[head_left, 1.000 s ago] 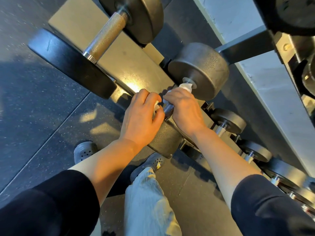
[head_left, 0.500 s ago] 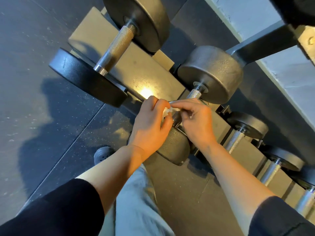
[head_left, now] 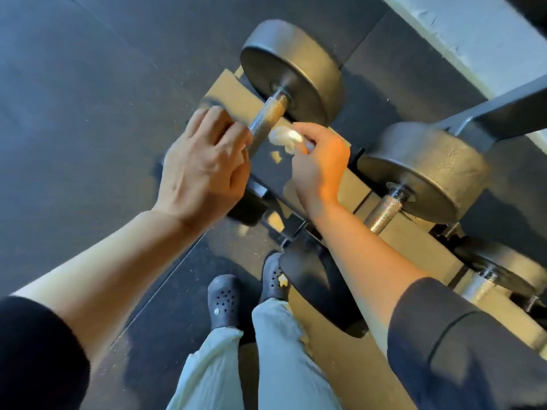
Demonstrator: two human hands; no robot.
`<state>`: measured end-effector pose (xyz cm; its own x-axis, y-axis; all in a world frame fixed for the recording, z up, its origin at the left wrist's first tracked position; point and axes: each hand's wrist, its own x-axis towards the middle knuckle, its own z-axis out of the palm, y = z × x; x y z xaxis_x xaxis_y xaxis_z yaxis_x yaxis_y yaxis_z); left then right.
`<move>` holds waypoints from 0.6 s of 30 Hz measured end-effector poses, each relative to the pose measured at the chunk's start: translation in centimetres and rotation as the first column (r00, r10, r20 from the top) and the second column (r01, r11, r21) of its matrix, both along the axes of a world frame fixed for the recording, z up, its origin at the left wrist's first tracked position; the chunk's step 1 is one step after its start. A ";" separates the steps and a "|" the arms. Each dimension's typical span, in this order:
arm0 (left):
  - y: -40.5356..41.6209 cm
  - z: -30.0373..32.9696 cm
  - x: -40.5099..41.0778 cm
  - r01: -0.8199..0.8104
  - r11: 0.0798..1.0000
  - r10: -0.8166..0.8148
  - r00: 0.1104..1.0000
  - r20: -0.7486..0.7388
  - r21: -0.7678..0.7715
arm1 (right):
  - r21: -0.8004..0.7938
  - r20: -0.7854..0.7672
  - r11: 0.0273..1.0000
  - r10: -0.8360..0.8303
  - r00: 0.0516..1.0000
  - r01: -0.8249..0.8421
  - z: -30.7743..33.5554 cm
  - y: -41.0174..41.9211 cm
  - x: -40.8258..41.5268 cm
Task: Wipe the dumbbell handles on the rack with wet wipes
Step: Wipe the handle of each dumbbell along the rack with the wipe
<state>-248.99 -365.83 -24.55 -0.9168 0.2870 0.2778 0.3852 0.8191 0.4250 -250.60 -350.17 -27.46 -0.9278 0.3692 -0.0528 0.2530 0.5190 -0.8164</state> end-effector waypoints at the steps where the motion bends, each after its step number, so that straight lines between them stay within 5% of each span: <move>1: -0.5 -0.3 -0.5 -0.012 0.999 0.013 1.000 0.022 -0.031 | 0.022 0.009 0.999 -0.029 1.000 0.028 0.0 -0.2 -0.5; 6: -1.0 -1.3 -1.1 -0.027 1.000 0.028 0.995 0.097 -0.012 | 0.165 0.004 0.979 -0.120 0.993 0.117 -0.9 -1.5 -1.8; 13: -1.3 -1.3 -1.3 -0.022 1.000 0.022 0.990 0.139 0.002 | -0.190 -0.068 0.931 -0.329 0.942 0.311 -1.3 -3.9 -2.9; 18: -1.5 -1.3 -1.4 -0.026 0.999 0.021 0.989 0.146 0.031 | -0.179 -0.111 0.908 -0.401 0.909 0.379 -1.6 -5.0 -2.8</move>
<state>-250.39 -367.29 -25.84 -0.9545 0.2579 0.1500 0.2983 0.8117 0.5021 -253.40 -355.16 -29.04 -0.7129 0.7011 -0.0147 0.2856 0.2712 -0.9192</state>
